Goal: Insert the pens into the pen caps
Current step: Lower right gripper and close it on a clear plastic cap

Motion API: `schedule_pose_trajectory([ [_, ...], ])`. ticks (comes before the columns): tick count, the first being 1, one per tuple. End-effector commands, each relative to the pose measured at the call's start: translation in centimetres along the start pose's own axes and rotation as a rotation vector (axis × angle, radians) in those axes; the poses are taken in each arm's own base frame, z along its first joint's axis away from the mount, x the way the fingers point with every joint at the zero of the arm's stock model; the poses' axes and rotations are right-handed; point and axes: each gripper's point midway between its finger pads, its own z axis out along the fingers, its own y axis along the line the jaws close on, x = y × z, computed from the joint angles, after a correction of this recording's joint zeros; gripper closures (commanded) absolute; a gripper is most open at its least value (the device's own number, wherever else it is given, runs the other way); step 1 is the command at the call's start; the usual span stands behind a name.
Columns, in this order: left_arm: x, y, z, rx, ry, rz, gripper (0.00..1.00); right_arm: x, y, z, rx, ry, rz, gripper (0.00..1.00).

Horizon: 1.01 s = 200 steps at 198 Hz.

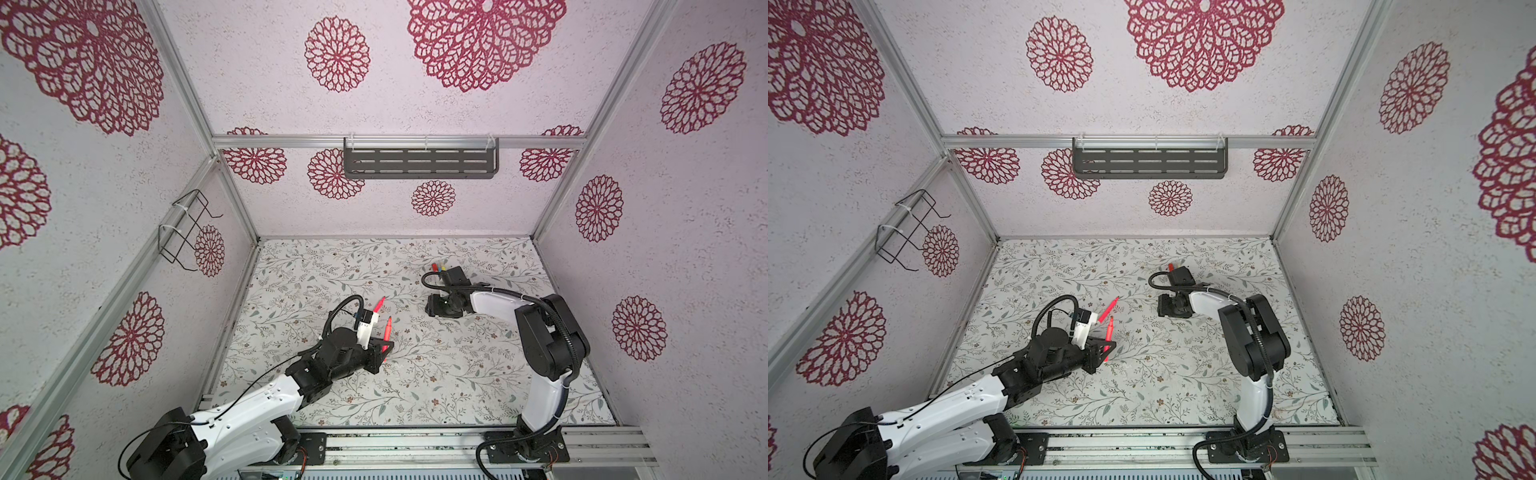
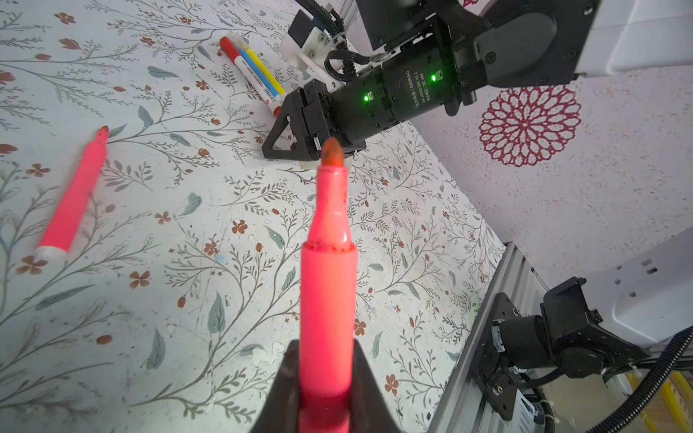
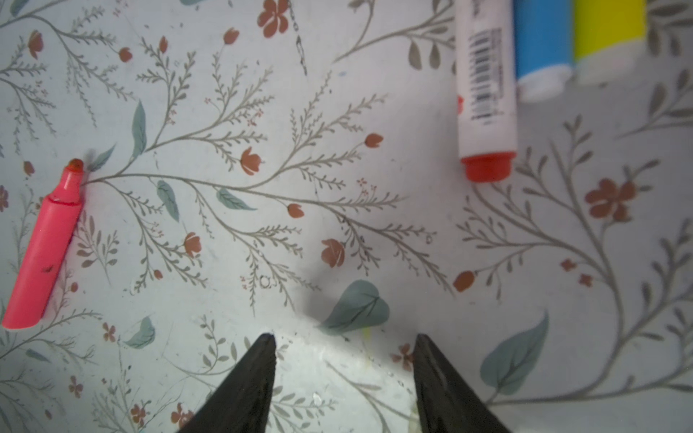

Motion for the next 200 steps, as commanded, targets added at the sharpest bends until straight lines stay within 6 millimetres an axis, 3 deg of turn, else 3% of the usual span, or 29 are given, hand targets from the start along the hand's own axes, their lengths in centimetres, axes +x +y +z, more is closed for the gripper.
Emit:
schedule_pose_trajectory([
  [1, 0.4, 0.0, -0.3, -0.001, -0.002, 0.010, 1.00, 2.8, -1.0, -0.8, 0.058, 0.035, 0.015, 0.40],
  [39, 0.2, 0.0, -0.5, 0.001, -0.010, 0.009, 1.00, 4.9, -0.6, -2.1, 0.078, 0.017, -0.004, 0.40],
  [63, 0.1, -0.2, -0.5, 0.007, -0.010, 0.004, 1.00, 5.3, -1.5, -3.0, 0.114, 0.005, -0.001, 0.40],
  [140, 0.1, -0.2, -0.6, 0.006, -0.015, 0.000, 1.00, 2.3, -1.4, -7.1, 0.159, -0.126, 0.015, 0.40],
  [166, 0.1, -0.2, -0.6, 0.007, -0.014, 0.000, 1.00, 1.7, -2.3, -7.1, 0.220, -0.125, 0.026, 0.40],
  [200, 0.1, -0.2, -0.7, 0.009, -0.015, -0.001, 1.00, 1.4, -3.7, -5.5, 0.289, -0.072, 0.020, 0.46],
])
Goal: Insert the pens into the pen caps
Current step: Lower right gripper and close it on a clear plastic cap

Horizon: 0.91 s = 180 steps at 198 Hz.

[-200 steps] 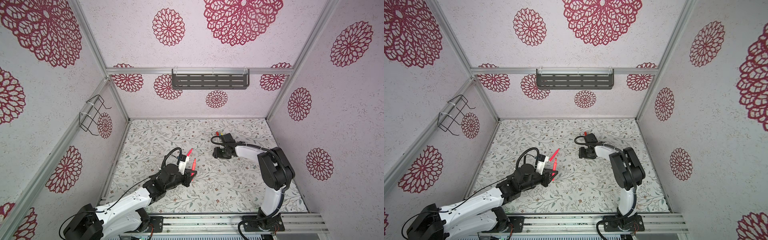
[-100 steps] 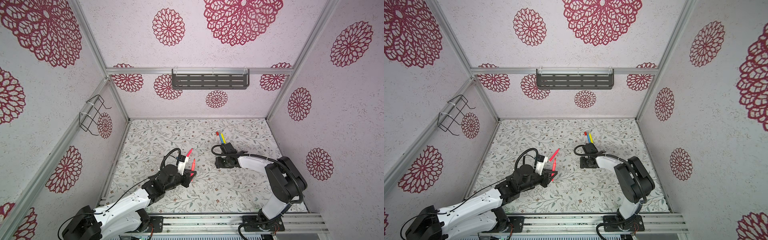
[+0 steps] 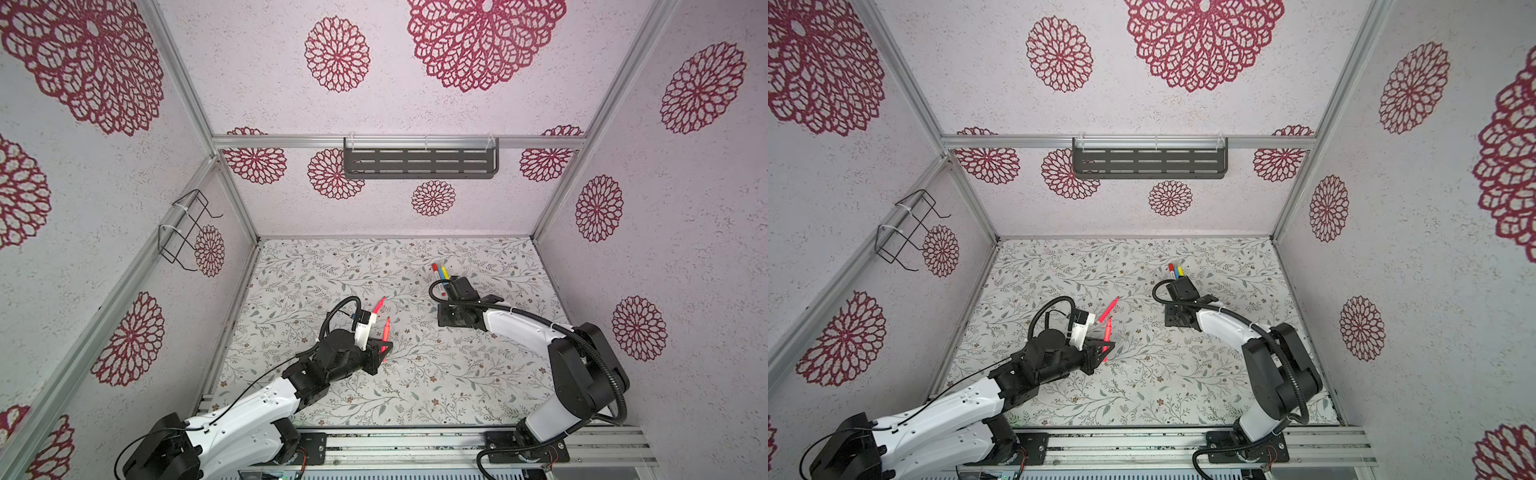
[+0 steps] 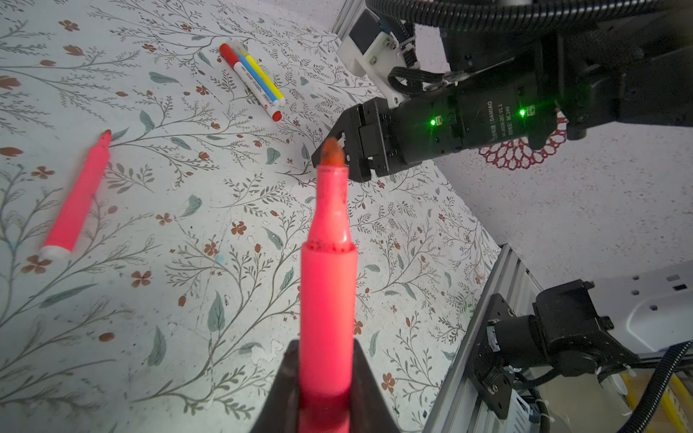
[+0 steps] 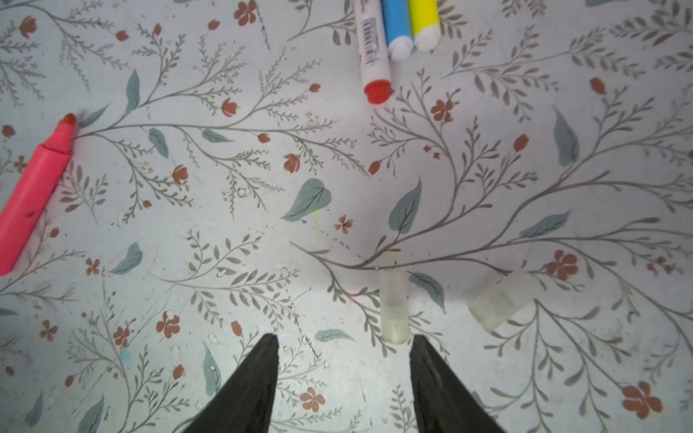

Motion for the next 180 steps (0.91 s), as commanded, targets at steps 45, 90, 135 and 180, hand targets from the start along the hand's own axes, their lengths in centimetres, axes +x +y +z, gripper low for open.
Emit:
schedule_pose_trajectory([
  [45, 0.3, 0.0, -0.6, -0.001, -0.008, 0.000, 1.00, -0.2, -2.2, 2.6, 0.145, 0.062, -0.007, 0.56],
  [90, 0.4, 0.1, -0.5, -0.003, -0.005, 0.001, 1.00, 0.5, -1.9, 3.5, 0.128, 0.097, -0.015, 0.64],
  [135, 0.4, 0.0, -0.3, 0.001, 0.002, 0.001, 1.00, 1.9, -2.1, 4.1, 0.121, 0.137, -0.023, 0.68],
  [180, 0.2, -0.2, -0.3, 0.008, -0.001, 0.000, 1.00, 2.4, -2.1, 3.9, 0.117, 0.148, -0.038, 0.77],
])
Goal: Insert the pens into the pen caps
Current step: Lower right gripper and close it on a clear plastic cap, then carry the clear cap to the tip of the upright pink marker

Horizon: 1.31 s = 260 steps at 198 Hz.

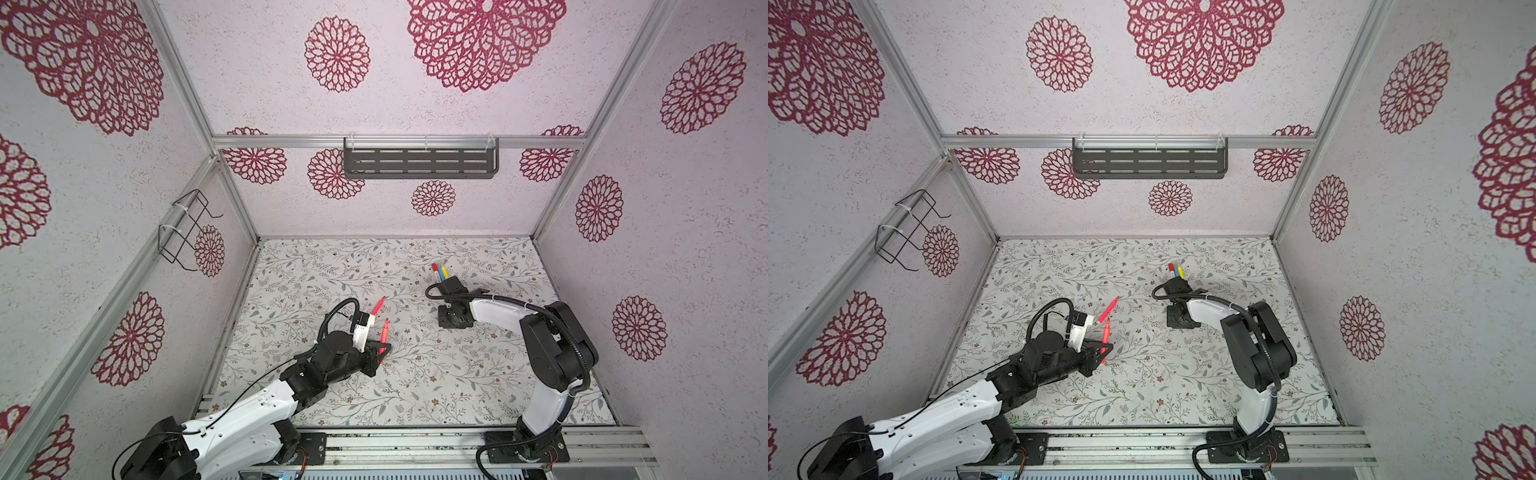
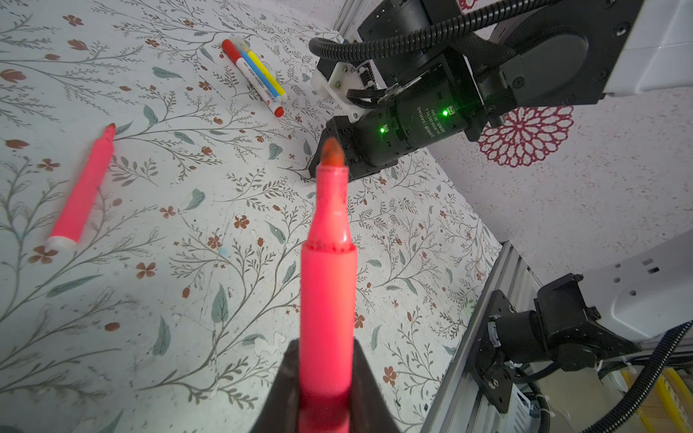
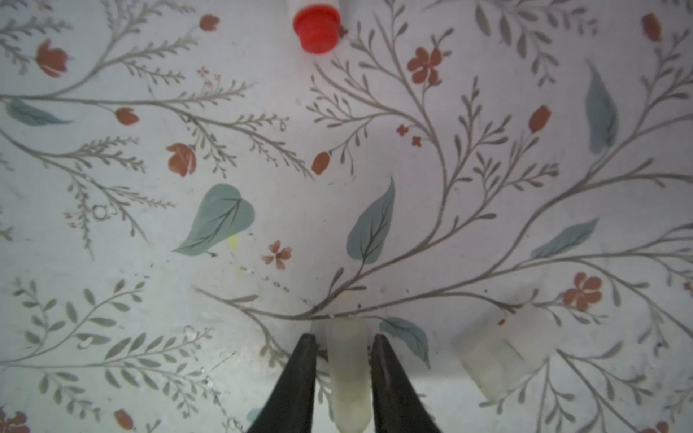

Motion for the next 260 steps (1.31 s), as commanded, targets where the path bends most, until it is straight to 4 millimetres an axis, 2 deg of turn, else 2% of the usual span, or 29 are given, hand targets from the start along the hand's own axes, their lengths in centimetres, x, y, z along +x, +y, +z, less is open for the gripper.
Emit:
schedule_pose_trajectory([
  [1, -0.2, -0.5, 0.0, 0.012, -0.006, 0.001, 1.00, 0.6, -0.2, -0.2, 0.000, 0.019, -0.018, 0.78],
  [21, -0.4, -0.5, 0.0, 0.012, -0.008, 0.003, 1.00, 0.9, 0.2, -0.6, -0.018, 0.019, -0.027, 0.85],
  [38, -0.4, -0.6, 0.0, 0.013, -0.009, 0.002, 1.00, 1.1, 1.0, -1.3, -0.052, 0.009, -0.047, 0.88],
  [68, -0.5, -0.7, 0.0, 0.016, -0.012, 0.002, 1.00, 0.6, 3.8, -4.3, -0.194, -0.060, -0.079, 0.88],
  [91, -0.7, -0.8, 0.0, 0.026, -0.022, 0.002, 1.00, -0.7, 7.1, -9.0, -0.398, -0.180, -0.092, 0.89],
  [116, -0.9, -1.1, 0.3, 0.039, -0.029, -0.001, 1.00, -2.5, 9.8, -16.2, -0.712, -0.406, -0.013, 0.88],
  [139, -1.4, -1.5, 0.5, 0.059, -0.048, -0.007, 1.00, -3.3, 10.3, -22.4, -0.988, -0.596, 0.097, 0.86],
  [160, -2.0, -2.1, 0.8, 0.088, -0.074, -0.021, 1.00, -3.0, 10.7, -25.6, -1.179, -0.654, 0.138, 0.83],
  [172, -2.2, -2.7, 1.0, 0.118, -0.086, -0.026, 1.00, -2.8, 11.4, -26.6, -1.255, -0.643, 0.127, 0.83],
  [201, -2.3, -3.8, 1.7, 0.149, -0.088, -0.025, 1.00, -2.6, 12.6, -27.5, -1.347, -0.635, 0.127, 0.83],
  [260, -1.9, -4.7, 2.1, 0.166, -0.091, -0.025, 1.00, -2.5, 14.3, -27.9, -1.373, -0.631, 0.100, 0.84],
])
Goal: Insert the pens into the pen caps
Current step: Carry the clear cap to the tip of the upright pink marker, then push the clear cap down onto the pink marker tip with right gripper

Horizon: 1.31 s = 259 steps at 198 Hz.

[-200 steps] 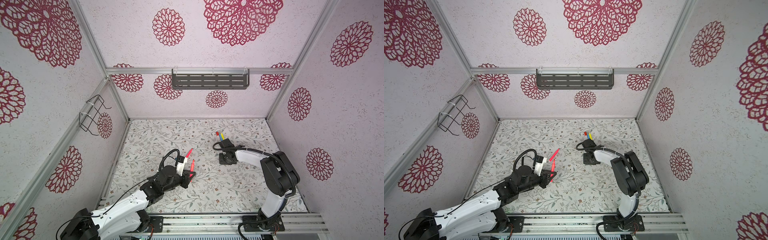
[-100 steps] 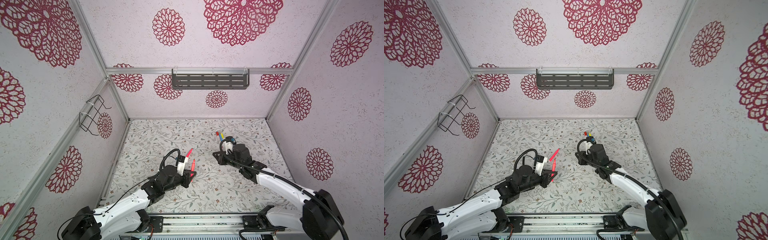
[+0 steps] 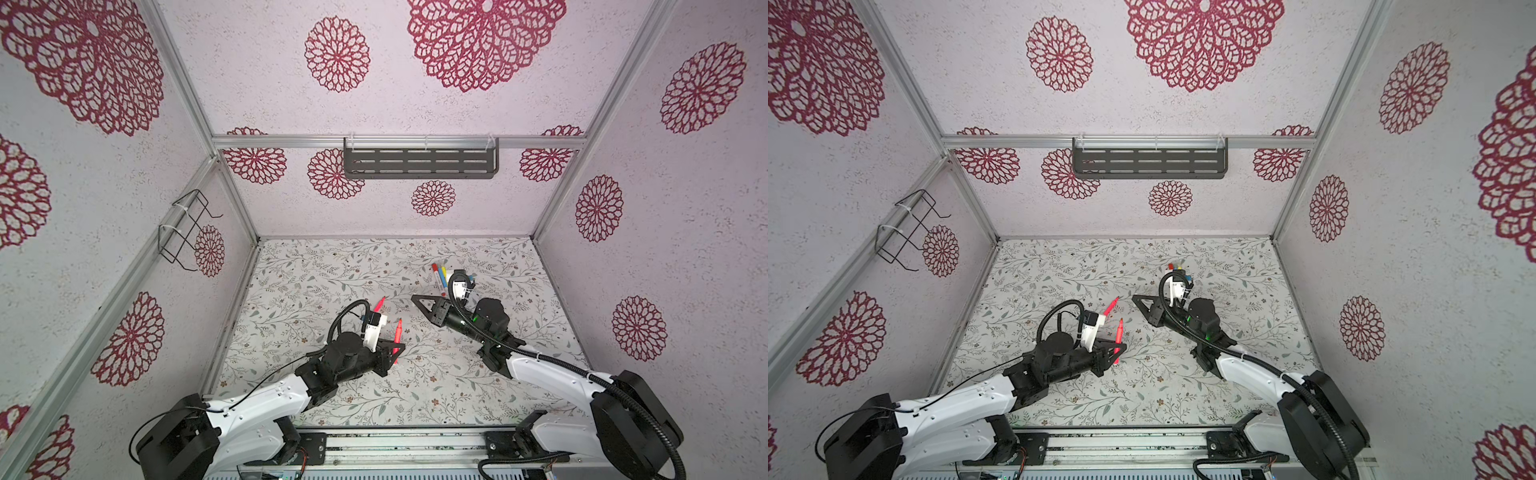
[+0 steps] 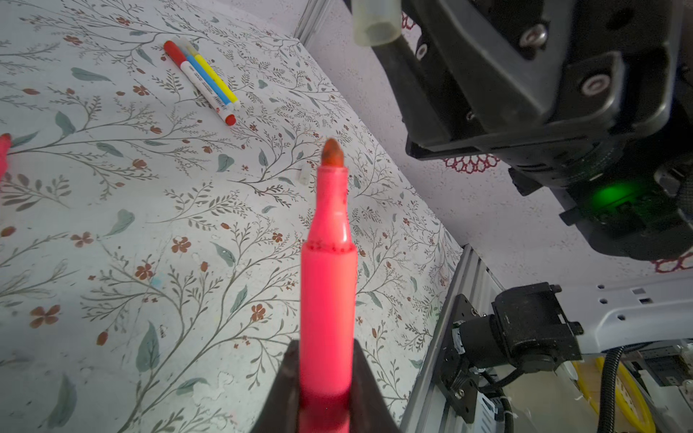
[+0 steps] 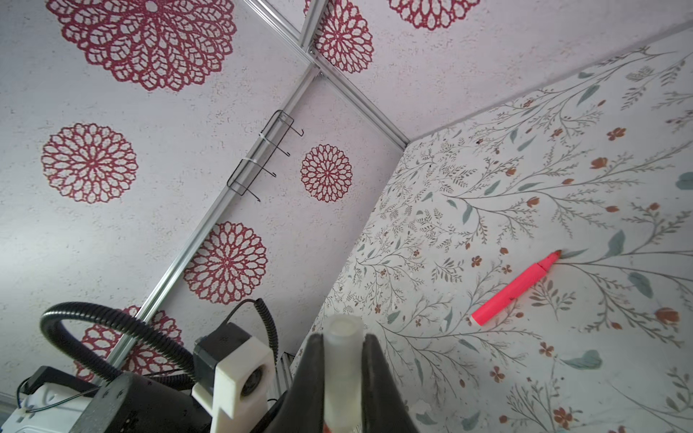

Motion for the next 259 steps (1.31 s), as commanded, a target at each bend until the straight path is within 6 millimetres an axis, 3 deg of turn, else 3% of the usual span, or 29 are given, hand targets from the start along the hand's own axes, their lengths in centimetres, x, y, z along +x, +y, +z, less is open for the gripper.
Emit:
schedule_pose_trajectory([
  [1, -1.7, -1.5, 0.1, 0.041, -0.059, 0.004, 1.00, -1.2, 3.2, 0.5, -0.108, -0.031, -0.037, 0.84],
  [75, -2.2, -1.9, -0.2, 0.037, -0.060, 0.025, 1.00, 1.6, 4.6, 1.3, -0.156, 0.036, -0.057, 0.85],
  [156, -2.6, -1.8, -0.9, 0.023, -0.076, 0.035, 1.00, 3.3, 4.6, 0.1, -0.135, 0.050, -0.070, 0.86],
  [181, -3.1, -2.6, -1.1, 0.058, -0.096, 0.033, 1.00, 4.6, 3.9, -0.2, -0.117, 0.065, -0.083, 0.84],
  [192, -3.5, -3.3, -1.3, 0.089, -0.108, 0.032, 1.00, 5.3, 4.5, -0.2, -0.150, 0.077, -0.084, 0.84],
  [233, -4.5, -4.4, -2.0, 0.153, -0.169, 0.027, 1.00, 7.1, 6.7, -0.5, -0.244, 0.110, -0.133, 0.75],
  [259, -4.9, -5.0, -2.6, 0.184, -0.191, 0.031, 1.00, 7.2, 6.7, -1.3, -0.253, 0.090, -0.144, 0.62],
])
